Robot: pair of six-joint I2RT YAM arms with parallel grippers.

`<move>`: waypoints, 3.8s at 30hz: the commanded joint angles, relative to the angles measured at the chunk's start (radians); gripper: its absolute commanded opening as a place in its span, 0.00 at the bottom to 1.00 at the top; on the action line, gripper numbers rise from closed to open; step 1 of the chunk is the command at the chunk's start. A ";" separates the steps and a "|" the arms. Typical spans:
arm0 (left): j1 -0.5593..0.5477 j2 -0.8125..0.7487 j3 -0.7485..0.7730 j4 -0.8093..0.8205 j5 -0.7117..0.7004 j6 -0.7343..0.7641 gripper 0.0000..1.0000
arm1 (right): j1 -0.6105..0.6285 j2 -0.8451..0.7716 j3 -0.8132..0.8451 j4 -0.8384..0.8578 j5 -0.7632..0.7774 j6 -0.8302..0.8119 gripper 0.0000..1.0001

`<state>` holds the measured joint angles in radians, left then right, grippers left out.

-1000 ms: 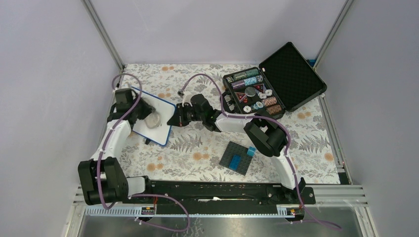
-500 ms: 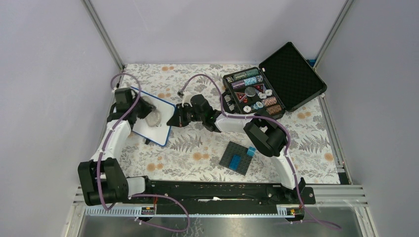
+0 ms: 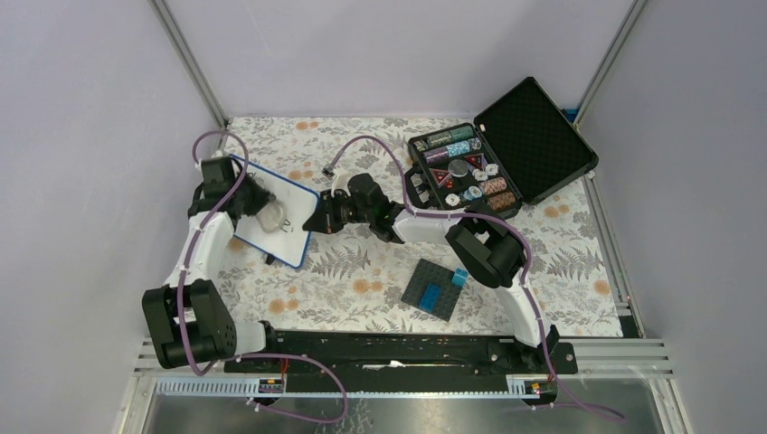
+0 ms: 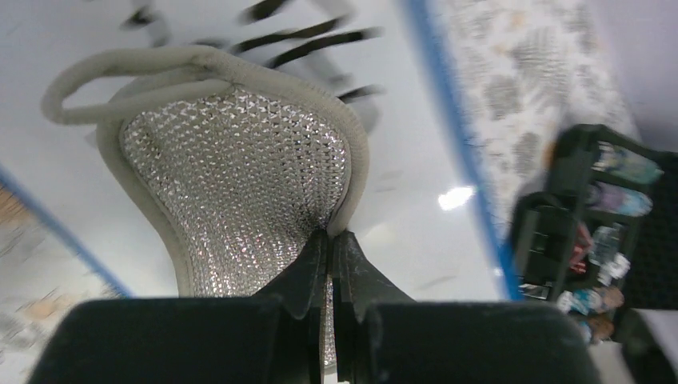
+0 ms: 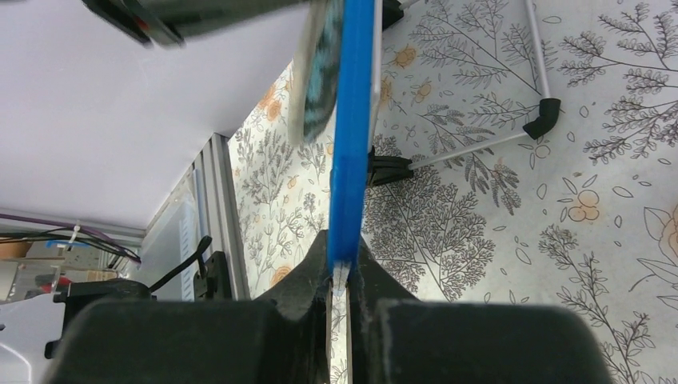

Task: Erase the whiteboard

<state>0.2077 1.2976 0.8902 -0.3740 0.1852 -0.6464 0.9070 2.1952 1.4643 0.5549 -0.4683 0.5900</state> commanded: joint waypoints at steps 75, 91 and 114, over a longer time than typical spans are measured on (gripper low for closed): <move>-0.226 -0.095 0.045 0.047 -0.017 -0.028 0.00 | 0.066 -0.034 0.003 0.035 -0.166 -0.042 0.00; -0.051 -0.051 -0.210 0.001 0.007 -0.056 0.00 | 0.066 -0.020 0.014 0.039 -0.173 -0.035 0.00; -0.162 -0.037 -0.040 -0.031 -0.142 0.001 0.00 | 0.067 -0.029 0.010 0.033 -0.167 -0.043 0.00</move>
<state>-0.0189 1.2194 0.9123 -0.4603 0.1188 -0.6083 0.9089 2.1952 1.4609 0.5526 -0.4744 0.5785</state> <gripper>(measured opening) 0.021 0.066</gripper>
